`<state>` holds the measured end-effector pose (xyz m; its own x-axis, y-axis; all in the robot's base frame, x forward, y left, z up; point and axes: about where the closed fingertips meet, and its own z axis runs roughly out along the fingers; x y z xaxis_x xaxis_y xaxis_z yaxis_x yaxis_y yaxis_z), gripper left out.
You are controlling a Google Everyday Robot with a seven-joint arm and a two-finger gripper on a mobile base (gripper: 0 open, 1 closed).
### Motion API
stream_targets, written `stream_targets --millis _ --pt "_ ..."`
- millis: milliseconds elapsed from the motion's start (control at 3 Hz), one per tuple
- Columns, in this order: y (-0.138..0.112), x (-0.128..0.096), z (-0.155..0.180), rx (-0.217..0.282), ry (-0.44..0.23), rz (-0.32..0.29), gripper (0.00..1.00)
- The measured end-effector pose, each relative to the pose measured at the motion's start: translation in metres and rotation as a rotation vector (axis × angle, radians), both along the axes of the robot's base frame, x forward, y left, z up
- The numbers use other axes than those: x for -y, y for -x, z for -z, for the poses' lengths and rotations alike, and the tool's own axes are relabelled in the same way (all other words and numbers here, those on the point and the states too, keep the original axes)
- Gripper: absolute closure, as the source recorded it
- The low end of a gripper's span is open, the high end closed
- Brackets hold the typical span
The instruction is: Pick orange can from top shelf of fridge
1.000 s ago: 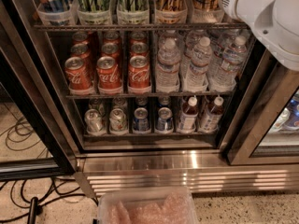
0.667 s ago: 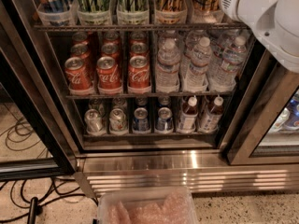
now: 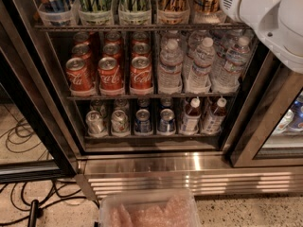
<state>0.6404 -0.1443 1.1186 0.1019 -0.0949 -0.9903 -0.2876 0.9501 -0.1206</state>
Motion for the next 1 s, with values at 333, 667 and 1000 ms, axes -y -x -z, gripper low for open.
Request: stream_targets --millis 333,667,1000 --pt "0.0028 -0.0028 0.0017 -0.032 -0.054 -0.032 1.00" --pt "0.0037 -0.0058 0.0040 -0.045 -0.055 -0.050 1.00" --pt "0.0076 -0.0068 0.0003 -0.064 -0.110 -0.093 1.00"
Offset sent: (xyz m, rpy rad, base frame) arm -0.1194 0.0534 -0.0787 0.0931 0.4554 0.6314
